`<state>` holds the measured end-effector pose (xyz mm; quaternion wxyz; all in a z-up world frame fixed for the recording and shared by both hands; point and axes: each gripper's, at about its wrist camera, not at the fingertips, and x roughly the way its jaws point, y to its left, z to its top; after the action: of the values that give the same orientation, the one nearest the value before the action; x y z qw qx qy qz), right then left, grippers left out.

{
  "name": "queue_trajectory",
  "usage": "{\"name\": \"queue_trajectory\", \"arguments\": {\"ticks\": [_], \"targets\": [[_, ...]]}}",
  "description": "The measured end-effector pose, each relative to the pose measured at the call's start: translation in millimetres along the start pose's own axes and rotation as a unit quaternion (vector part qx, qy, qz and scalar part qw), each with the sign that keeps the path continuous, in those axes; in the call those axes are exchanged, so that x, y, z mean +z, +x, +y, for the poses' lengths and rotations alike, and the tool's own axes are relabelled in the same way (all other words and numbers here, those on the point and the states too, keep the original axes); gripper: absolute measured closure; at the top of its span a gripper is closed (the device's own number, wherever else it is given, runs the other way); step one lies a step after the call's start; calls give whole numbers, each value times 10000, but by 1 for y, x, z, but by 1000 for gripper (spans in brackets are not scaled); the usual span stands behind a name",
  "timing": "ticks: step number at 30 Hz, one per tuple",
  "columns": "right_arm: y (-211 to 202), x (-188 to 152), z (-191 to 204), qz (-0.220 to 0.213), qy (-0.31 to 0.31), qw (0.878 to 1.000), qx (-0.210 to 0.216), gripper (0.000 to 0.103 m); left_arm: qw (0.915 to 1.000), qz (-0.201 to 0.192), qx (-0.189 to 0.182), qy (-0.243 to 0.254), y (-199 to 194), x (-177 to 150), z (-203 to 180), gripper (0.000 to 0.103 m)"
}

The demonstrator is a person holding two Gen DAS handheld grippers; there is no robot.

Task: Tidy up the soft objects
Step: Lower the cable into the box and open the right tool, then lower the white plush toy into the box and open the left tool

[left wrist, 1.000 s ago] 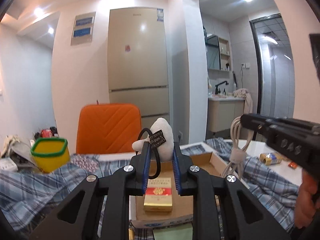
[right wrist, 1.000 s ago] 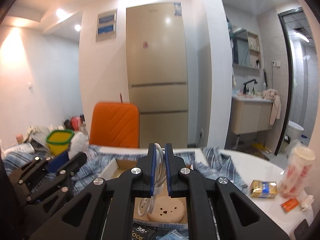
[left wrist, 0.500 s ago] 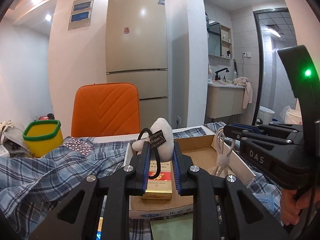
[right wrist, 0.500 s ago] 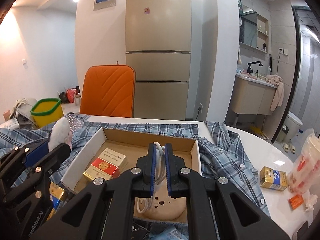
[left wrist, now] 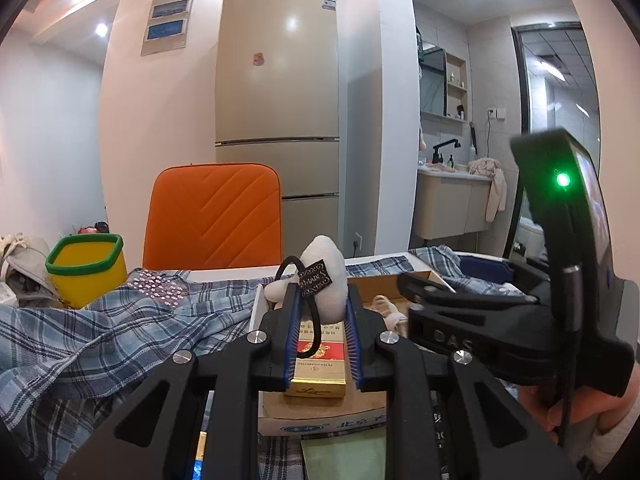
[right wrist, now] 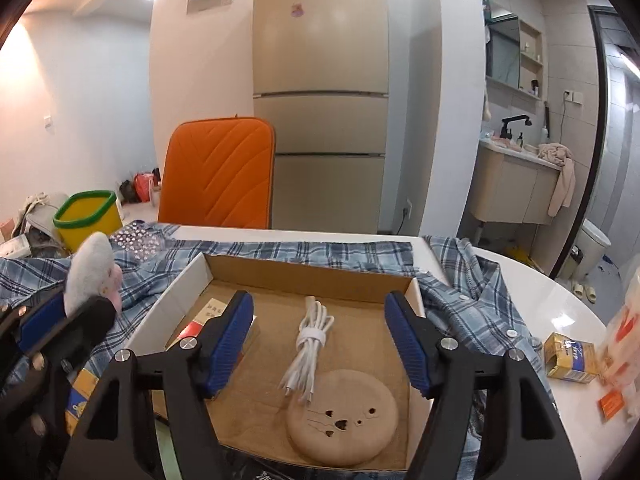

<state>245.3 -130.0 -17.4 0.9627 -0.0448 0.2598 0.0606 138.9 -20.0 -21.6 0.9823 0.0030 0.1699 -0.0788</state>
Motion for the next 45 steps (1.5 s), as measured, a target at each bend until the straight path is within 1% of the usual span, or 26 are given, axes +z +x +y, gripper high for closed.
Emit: {"name": "queue_trajectory", "arguments": {"ticks": [3,6,9,12,15,19,20,21,22,24,30,32,36,39,41,44,45], "targets": [[-7,-1,-6,46,37,10000,25,33,10000,20,-12,32,1,0,-1,84],[-25,-4,-12,-90,141,9999,32,33,10000,-6,-38,61,0,0,-2,84],[-44,-11,-16,-267,95,9996,-22,33,9999,62,-97,80,2,0,-3,84],[-60,-22,-16,-447,-10,9989,-141,33,9996,241,-135,88,10,-1,-4,84],[-67,-30,-16,-580,-17,9982,-176,33,9985,509,-195,61,22,-2,-3,84],[-67,-31,-15,-546,-4,9984,-132,33,9962,837,-224,-43,35,-5,1,82],[-67,-31,-16,-540,12,9985,-113,33,9957,893,-227,-65,37,-5,1,80],[-67,-31,-17,-526,39,9986,-93,32,9951,956,-241,-83,39,-6,1,71],[-67,-31,-18,-513,57,9986,-81,32,9943,1037,-235,-95,42,-7,2,43],[-66,-32,-20,-485,92,9988,-57,32,9940,1063,-207,-144,42,-8,2,15],[-73,-30,-22,-593,142,9981,-94,32,9962,837,-121,-227,32,-6,7,15],[-77,-30,-21,-626,149,9978,-128,32,9974,688,-85,-192,25,-5,6,15],[-94,-27,-18,-831,87,9964,-126,32,9998,209,23,40,-2,4,1,15],[-110,-27,-19,-1013,93,9948,-109,31,9992,-328,76,212,-35,12,-3,8],[-119,-28,-21,-1111,119,9937,-85,29,9976,-621,140,280,-54,15,-5,7],[-132,-29,-25,-1251,201,9919,-4,27,9964,-818,95,206,-75,19,-6,6],[-138,-30,-26,-1332,219,9908,48,26,9961,-858,90,181,-81,18,-6,4]]}}
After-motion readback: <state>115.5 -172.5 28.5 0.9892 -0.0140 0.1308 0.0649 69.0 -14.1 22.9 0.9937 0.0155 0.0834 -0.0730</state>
